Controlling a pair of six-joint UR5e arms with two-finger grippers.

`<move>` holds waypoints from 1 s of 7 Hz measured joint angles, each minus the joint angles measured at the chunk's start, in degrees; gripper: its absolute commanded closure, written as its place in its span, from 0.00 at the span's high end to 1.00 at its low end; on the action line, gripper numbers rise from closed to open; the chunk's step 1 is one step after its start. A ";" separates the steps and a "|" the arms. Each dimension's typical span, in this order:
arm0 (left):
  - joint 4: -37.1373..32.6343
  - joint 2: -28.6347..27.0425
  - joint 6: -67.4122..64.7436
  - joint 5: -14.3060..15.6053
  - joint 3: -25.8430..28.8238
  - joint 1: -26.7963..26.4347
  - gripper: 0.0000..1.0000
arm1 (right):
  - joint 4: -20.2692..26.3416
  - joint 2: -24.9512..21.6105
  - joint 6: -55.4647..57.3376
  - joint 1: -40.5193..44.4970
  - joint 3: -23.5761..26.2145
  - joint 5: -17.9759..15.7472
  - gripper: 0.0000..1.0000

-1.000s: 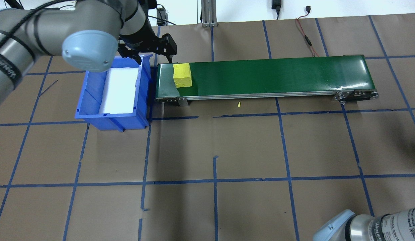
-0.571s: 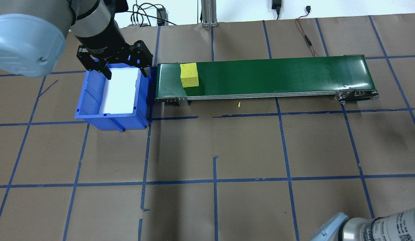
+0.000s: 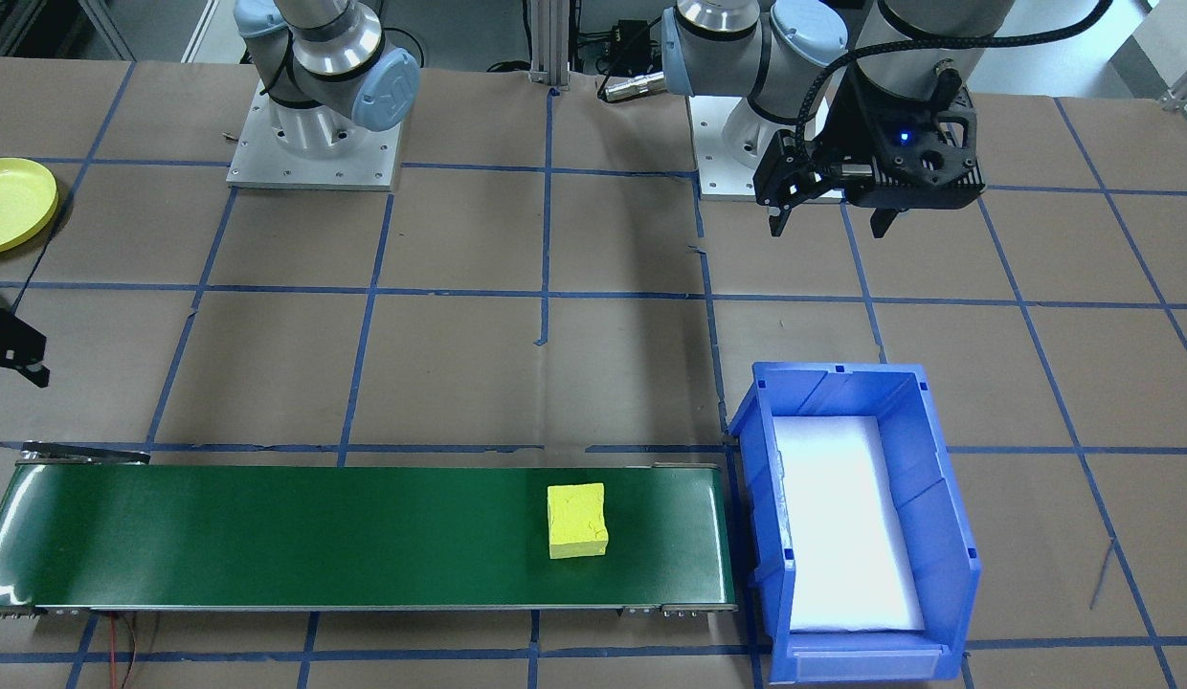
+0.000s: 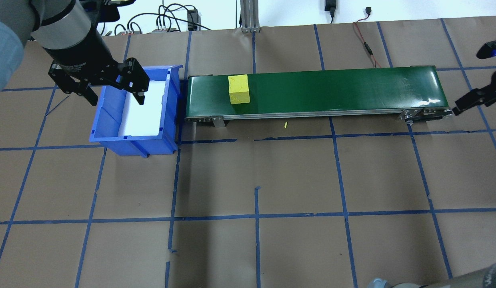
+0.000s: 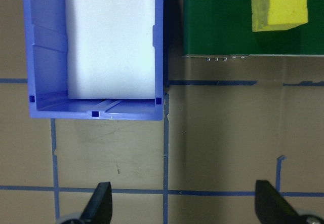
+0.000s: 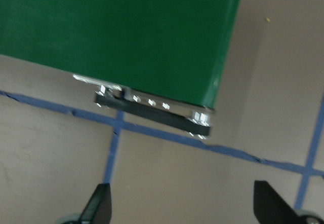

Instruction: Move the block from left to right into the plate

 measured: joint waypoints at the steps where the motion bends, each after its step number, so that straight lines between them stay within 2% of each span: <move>1: -0.14 0.04 0.95 0.15 0.09 0.05 1.00 | 0.21 0.14 7.44 5.08 -1.12 2.15 1.00; 4: -0.25 -0.14 0.49 0.66 0.68 0.01 1.00 | -0.39 2.76 28.33 16.80 -6.23 7.07 1.00; 6: -0.32 0.13 0.43 0.67 0.67 0.01 1.00 | -0.63 7.62 40.04 22.44 -11.83 10.91 1.00; 7: -0.34 0.27 0.39 0.64 0.66 0.09 1.00 | -0.71 9.11 43.28 23.95 -13.07 12.11 0.99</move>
